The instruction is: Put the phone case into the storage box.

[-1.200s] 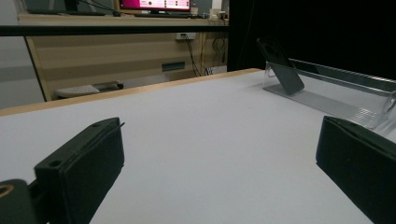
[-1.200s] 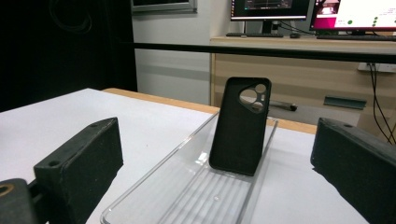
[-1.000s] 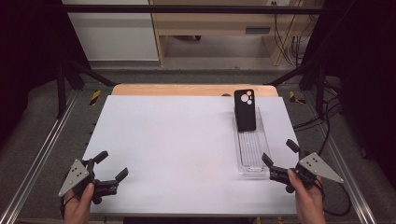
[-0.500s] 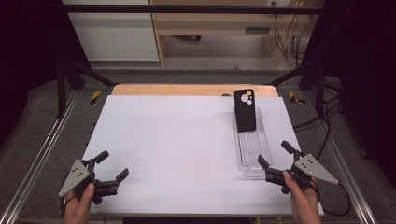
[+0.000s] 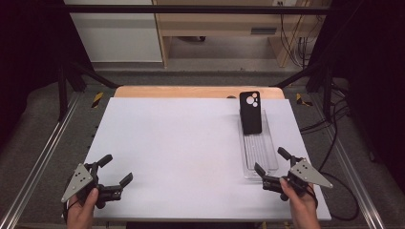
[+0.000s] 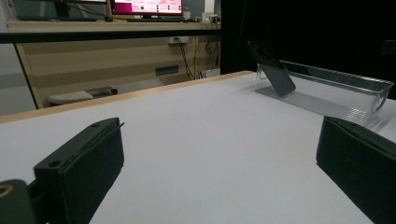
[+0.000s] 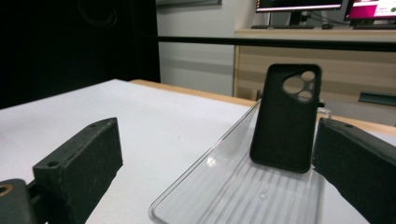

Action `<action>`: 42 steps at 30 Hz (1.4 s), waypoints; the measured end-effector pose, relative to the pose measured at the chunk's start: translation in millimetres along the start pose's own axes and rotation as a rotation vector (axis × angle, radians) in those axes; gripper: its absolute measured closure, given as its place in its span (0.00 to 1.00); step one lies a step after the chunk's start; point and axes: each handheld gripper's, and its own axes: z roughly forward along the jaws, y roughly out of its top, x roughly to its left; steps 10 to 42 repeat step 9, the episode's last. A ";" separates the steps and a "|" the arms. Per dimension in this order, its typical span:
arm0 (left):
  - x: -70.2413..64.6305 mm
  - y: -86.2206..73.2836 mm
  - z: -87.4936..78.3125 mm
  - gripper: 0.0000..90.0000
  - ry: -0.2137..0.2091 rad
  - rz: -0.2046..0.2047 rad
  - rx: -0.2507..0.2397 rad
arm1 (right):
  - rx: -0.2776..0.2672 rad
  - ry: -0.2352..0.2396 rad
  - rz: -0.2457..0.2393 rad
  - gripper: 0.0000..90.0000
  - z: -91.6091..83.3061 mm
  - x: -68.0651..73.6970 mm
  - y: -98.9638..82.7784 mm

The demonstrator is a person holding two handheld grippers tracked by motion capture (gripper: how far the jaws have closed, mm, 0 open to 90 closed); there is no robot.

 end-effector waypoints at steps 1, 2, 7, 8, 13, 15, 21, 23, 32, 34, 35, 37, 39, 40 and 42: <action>-0.8 0.2 0.5 0.01 0.001 0.003 0.000 | 0.006 0.007 0.000 0.02 1.5 1.7 -1.5; -2.0 0.4 1.2 0.01 0.001 0.003 -0.001 | 0.011 0.012 -0.001 0.02 3.7 3.3 -2.9; -6.4 1.9 3.1 0.01 -0.007 0.017 -0.004 | 0.039 0.032 -0.003 0.02 9.0 9.9 -6.6; -6.7 1.8 3.6 0.01 -0.009 0.018 -0.003 | 0.039 0.036 -0.003 0.02 9.4 10.2 -7.0; -6.8 1.6 4.2 0.01 -0.012 0.019 -0.002 | 0.041 0.034 -0.003 0.02 9.7 10.2 -7.7; -6.8 1.6 4.2 0.01 -0.012 0.019 -0.002 | 0.041 0.034 -0.003 0.02 9.7 10.2 -7.7; -6.8 1.6 4.2 0.01 -0.012 0.019 -0.002 | 0.041 0.034 -0.003 0.02 9.7 10.2 -7.7; -6.8 1.6 4.2 0.01 -0.012 0.019 -0.002 | 0.041 0.034 -0.003 0.02 9.7 10.2 -7.7; -6.8 1.6 4.2 0.01 -0.012 0.019 -0.002 | 0.041 0.034 -0.003 0.02 9.7 10.2 -7.7; -6.8 1.6 4.2 0.01 -0.012 0.019 -0.002 | 0.041 0.034 -0.003 0.02 9.7 10.2 -7.7; -6.8 1.6 4.2 0.01 -0.012 0.019 -0.002 | 0.041 0.034 -0.003 0.02 9.7 10.2 -7.7; -6.8 1.6 4.2 0.01 -0.012 0.019 -0.002 | 0.041 0.034 -0.003 0.02 9.7 10.2 -7.7; -6.8 1.6 4.2 0.01 -0.012 0.019 -0.002 | 0.041 0.034 -0.003 0.02 9.7 10.2 -7.7; -6.8 1.6 4.2 0.01 -0.012 0.019 -0.002 | 0.041 0.034 -0.003 0.02 9.7 10.2 -7.7; -6.8 1.6 4.2 0.01 -0.012 0.019 -0.002 | 0.041 0.034 -0.003 0.02 9.7 10.2 -7.7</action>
